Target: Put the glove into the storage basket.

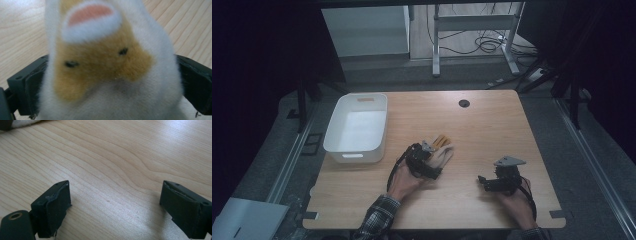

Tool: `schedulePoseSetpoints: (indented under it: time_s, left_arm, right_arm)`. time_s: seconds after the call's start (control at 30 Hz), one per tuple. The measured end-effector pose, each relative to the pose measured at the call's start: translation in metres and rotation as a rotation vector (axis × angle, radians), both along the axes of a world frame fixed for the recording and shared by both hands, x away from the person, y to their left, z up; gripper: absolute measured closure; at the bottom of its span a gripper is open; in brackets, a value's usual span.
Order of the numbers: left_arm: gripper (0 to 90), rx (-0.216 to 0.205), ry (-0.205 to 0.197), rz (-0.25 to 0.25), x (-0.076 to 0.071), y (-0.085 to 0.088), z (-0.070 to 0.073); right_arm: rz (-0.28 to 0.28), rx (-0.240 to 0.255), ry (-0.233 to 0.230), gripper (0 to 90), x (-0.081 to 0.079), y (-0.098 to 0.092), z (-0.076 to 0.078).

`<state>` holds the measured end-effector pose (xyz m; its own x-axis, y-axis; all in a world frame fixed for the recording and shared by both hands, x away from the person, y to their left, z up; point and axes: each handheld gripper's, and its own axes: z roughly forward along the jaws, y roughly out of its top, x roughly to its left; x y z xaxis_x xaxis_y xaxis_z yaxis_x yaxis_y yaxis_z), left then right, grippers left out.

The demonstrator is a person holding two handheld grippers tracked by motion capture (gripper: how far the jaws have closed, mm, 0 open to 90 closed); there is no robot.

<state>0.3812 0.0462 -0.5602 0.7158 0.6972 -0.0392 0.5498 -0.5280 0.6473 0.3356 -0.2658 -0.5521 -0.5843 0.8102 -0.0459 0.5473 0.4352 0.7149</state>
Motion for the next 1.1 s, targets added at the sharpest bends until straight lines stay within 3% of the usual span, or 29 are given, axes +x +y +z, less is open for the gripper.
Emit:
schedulePoseSetpoints:
  time_s: [0.1, 0.23, 0.37, 0.47, 0.7, 0.87, 1.1]
  left_arm:
    - [0.7, 0.004, 0.002, 0.010, -0.001, 0.000, 0.001]
    - [8.9, 0.008, 0.001, 0.020, -0.005, 0.002, 0.004]
    - [25.7, -0.013, -0.016, 0.016, -0.010, 0.007, 0.005]
    - [32.6, -0.023, -0.022, 0.010, -0.013, 0.010, 0.006]
    - [54.9, -0.018, -0.006, 0.008, -0.017, 0.011, 0.009]
    - [60.5, -0.057, 0.019, 0.020, -0.016, 0.014, 0.011]
    - [61.0, -0.064, 0.026, 0.028, -0.014, 0.015, 0.018]
  right_arm:
    - [0.000, 0.000, 0.000, 10.1, 0.000, 0.000, 0.000]
    - [0.000, 0.000, 0.000, 10.1, 0.000, 0.000, 0.000]
    - [0.001, 0.000, 0.000, 10.1, 0.000, 0.000, 0.000]
    - [0.000, 0.000, 0.000, 10.1, 0.000, 0.000, 0.000]
    - [-0.001, 0.001, 0.002, 10.1, 0.000, 0.000, 0.000]
    - [0.000, 0.000, 0.001, 10.1, 0.000, 0.000, 0.000]
    - [0.000, 0.001, 0.001, 10.1, 0.000, 0.000, 0.000]
